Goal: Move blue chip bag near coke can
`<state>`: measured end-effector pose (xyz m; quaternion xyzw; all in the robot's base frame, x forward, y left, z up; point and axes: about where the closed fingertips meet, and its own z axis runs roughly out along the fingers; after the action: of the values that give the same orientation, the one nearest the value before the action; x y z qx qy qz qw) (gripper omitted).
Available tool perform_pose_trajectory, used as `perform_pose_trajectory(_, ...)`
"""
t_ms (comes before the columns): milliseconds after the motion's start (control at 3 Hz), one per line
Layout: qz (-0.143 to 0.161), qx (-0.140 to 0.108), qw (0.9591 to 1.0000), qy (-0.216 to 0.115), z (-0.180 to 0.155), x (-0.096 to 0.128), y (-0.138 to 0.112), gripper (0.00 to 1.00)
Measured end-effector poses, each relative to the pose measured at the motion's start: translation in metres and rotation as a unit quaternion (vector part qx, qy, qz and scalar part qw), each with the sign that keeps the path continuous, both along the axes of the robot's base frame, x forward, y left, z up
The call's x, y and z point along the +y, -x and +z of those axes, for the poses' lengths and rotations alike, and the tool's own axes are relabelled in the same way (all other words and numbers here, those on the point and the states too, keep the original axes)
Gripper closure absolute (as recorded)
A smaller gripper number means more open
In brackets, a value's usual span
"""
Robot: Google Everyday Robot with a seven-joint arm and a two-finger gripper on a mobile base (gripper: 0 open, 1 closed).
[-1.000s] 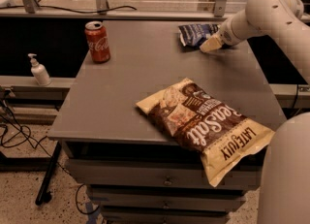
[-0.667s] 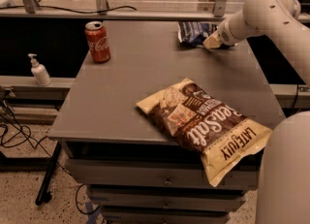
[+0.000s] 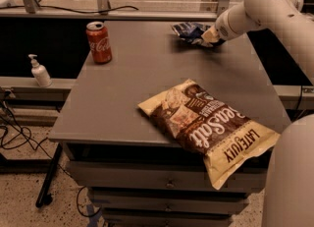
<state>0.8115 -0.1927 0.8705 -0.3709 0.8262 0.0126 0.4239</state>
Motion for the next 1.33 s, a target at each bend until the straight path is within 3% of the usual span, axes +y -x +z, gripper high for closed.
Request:
perform_pose_trajectory(333,0.064,-0.021,0.9977,-0.005,0.025,0.044,0.024,1.00)
perform_pose_trajectory(667,0.138,-0.041,0.9895,0.009,0.038,0.095,0.053,1.00)
perform_pose_trajectory(1000,0.191,-0.062,0.9794,0.021,0.038,0.136,0.072,1.00)
perform_pose_trajectory(1333,0.225,-0.080,0.9706,0.027,0.030,0.170,0.084,1.00)
